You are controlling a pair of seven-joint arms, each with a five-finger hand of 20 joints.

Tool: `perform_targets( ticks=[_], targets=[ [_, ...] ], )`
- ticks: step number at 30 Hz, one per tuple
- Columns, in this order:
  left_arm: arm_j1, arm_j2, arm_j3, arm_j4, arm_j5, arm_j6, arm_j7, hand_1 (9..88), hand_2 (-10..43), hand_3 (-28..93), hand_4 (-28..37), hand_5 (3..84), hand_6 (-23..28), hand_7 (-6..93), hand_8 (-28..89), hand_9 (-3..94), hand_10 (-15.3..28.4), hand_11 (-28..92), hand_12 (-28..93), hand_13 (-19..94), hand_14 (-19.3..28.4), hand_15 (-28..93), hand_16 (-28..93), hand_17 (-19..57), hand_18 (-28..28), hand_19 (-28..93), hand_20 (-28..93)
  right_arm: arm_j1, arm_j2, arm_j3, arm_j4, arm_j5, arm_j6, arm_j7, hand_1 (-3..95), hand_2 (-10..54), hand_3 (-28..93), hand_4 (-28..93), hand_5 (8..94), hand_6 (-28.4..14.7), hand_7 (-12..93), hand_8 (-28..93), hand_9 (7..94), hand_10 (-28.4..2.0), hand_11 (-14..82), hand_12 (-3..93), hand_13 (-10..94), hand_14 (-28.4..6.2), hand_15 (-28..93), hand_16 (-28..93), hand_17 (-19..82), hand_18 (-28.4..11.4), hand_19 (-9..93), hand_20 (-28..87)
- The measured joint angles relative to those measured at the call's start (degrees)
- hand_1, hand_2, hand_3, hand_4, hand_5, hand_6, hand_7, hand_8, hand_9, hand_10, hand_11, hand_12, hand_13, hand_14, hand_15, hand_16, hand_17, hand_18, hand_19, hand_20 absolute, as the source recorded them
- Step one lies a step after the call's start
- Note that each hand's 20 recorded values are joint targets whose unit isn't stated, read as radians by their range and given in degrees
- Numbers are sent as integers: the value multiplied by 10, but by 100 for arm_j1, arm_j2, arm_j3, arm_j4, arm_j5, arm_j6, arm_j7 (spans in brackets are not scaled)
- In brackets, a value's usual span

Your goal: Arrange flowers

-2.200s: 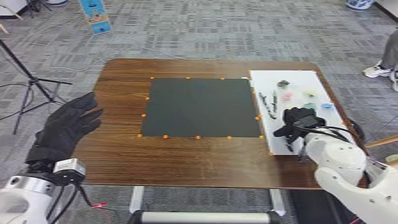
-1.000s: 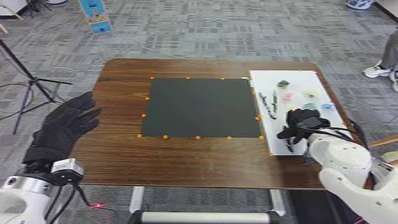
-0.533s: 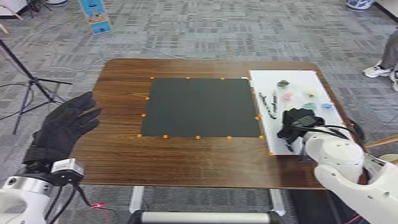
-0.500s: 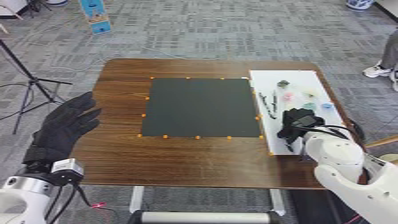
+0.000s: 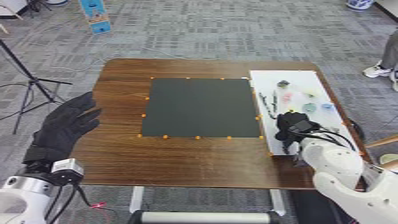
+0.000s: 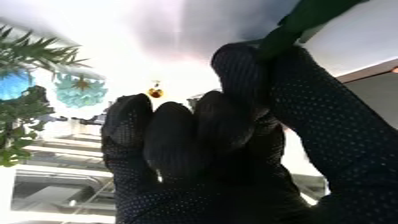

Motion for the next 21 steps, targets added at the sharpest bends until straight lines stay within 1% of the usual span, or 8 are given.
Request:
perform_targets(
  ticks=[6,13,16,19,21],
  targets=[
    [-1,22,-6,0,-8,0,10,280,-65,711,-265,262,23,236,-122,233,101,242,139,219,123,258,7,-114,198,409,80,-223,46,73,-52,27,403,-41,388,-95,833,-83,698,-25,631,275,769,-121,702,531,687,-123,858,459,331,-221,861,499],
    [2,32,-27,-6,-13,2,28,274,-63,708,-271,262,22,237,-122,233,101,241,139,219,123,258,6,-114,201,409,80,-431,76,205,-260,140,452,-126,389,-95,834,-79,700,-28,629,278,770,-121,701,532,689,-124,858,459,333,-222,862,502],
    [8,32,-53,-13,-23,3,48,263,-76,702,-275,259,23,233,-122,230,100,237,139,216,123,257,7,-113,213,407,78,-363,76,165,-330,189,494,-185,388,-95,834,-75,701,-29,628,281,770,-121,701,531,689,-123,858,460,333,-222,862,502],
    [21,26,-103,-16,-89,-13,96,255,-88,700,-280,256,24,227,-118,224,99,232,141,213,122,247,8,-116,224,409,74,-119,69,-9,-351,225,579,-223,388,-95,833,-74,701,-28,628,282,772,-121,702,531,690,-123,858,460,334,-222,863,502],
    [41,22,-165,-19,-183,-45,136,251,-93,701,-282,255,24,224,-115,223,99,229,144,212,123,244,11,-116,226,409,71,136,40,-195,-344,239,644,-233,387,-95,834,-71,702,-29,627,283,773,-121,702,530,691,-123,858,459,334,-223,864,503]
  ],
)
